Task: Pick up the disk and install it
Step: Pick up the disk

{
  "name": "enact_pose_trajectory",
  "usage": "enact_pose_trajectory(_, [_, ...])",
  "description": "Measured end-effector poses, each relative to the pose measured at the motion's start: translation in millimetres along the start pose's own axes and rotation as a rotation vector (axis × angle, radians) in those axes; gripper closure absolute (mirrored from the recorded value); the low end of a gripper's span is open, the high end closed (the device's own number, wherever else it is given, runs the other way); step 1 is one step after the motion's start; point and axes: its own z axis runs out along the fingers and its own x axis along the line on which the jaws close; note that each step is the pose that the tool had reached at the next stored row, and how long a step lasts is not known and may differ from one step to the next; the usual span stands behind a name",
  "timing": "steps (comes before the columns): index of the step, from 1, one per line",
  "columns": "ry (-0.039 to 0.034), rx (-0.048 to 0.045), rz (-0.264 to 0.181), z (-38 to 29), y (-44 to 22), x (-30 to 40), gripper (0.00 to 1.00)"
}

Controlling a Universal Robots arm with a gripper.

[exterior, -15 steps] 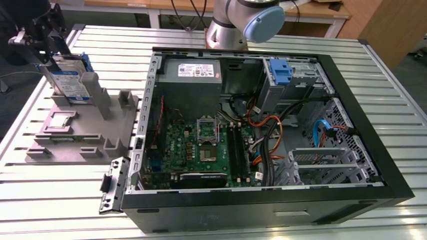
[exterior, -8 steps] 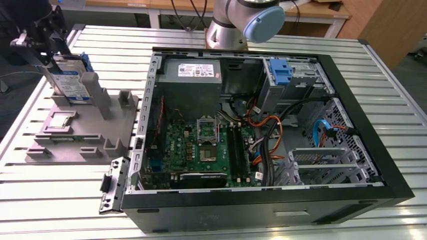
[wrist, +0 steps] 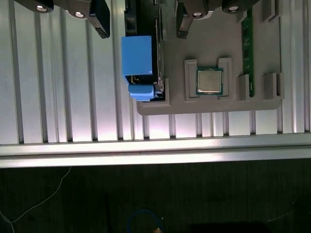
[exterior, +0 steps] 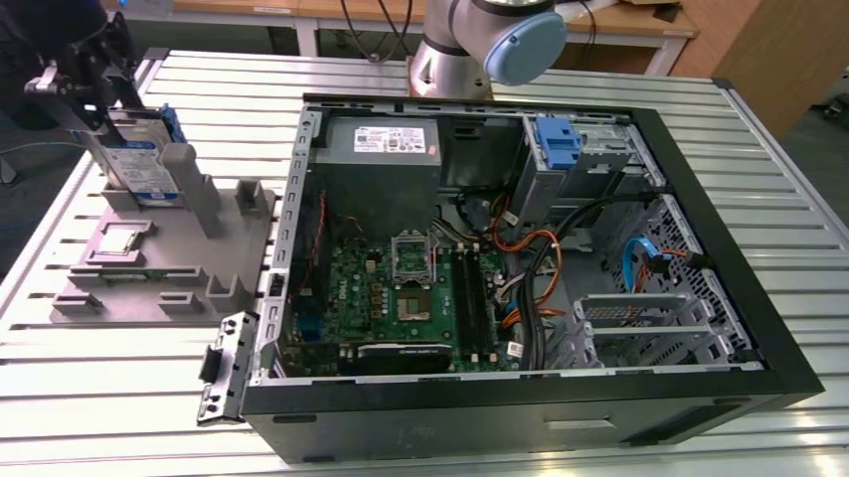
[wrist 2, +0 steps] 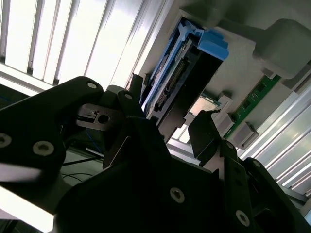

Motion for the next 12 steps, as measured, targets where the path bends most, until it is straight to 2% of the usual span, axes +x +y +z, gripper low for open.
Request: enact_pose_trajectory(12, [0.0000,0.0000,0.000,1.2,-0.9,-0.2,0.35])
